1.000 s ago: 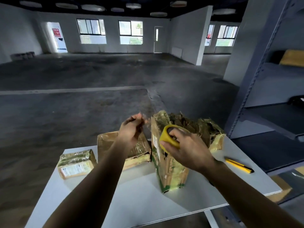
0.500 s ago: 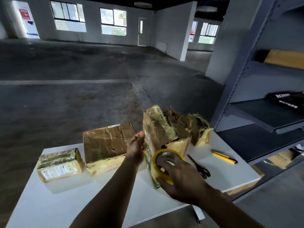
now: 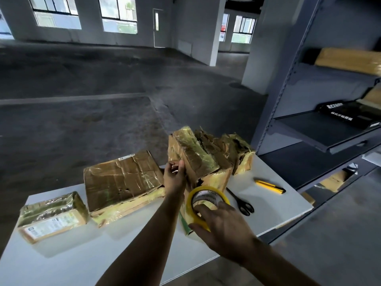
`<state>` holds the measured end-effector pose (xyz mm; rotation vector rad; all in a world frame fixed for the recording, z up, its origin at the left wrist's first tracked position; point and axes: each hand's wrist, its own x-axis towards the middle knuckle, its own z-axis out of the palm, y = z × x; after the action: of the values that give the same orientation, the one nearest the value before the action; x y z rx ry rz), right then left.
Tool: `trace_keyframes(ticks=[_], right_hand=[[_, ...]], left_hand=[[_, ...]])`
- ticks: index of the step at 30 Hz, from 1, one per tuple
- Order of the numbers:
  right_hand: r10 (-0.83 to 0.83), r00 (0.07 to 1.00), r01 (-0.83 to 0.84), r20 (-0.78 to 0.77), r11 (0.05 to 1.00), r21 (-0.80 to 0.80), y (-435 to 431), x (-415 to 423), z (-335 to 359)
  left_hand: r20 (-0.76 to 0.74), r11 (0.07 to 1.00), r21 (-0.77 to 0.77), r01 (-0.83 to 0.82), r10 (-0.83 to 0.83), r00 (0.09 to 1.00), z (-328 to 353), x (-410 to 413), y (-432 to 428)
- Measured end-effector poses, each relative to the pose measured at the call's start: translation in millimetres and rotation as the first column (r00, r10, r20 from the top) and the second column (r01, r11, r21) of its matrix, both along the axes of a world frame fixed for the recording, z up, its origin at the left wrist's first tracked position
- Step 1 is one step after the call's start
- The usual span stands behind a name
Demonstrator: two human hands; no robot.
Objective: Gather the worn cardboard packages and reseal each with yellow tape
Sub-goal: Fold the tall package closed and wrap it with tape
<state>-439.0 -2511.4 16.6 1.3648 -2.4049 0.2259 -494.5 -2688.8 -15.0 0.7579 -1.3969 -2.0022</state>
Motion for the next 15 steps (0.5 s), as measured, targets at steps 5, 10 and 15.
trace_keyframes(ticks=[5,10,15], right_hand=[[-0.021,0.999,0.02,-0.034,1.0,-0.018,6,-5,-3],[-0.037,0.998,0.035,-0.054,0.998,-0.044,9,-12,-5],[-0.009,0.996,0.003,-0.093,0.998,-0.063,9,-17,-9]], left_hand=[[0.149,0.936,-0.345,0.062,-0.011,0.989,13,7,-15],[0.343,0.528,-0.766,0.367,-0.147,0.928,39,26,-32],[0.661,-0.31,-0.723,0.617,-0.051,0.748,71,28,-40]])
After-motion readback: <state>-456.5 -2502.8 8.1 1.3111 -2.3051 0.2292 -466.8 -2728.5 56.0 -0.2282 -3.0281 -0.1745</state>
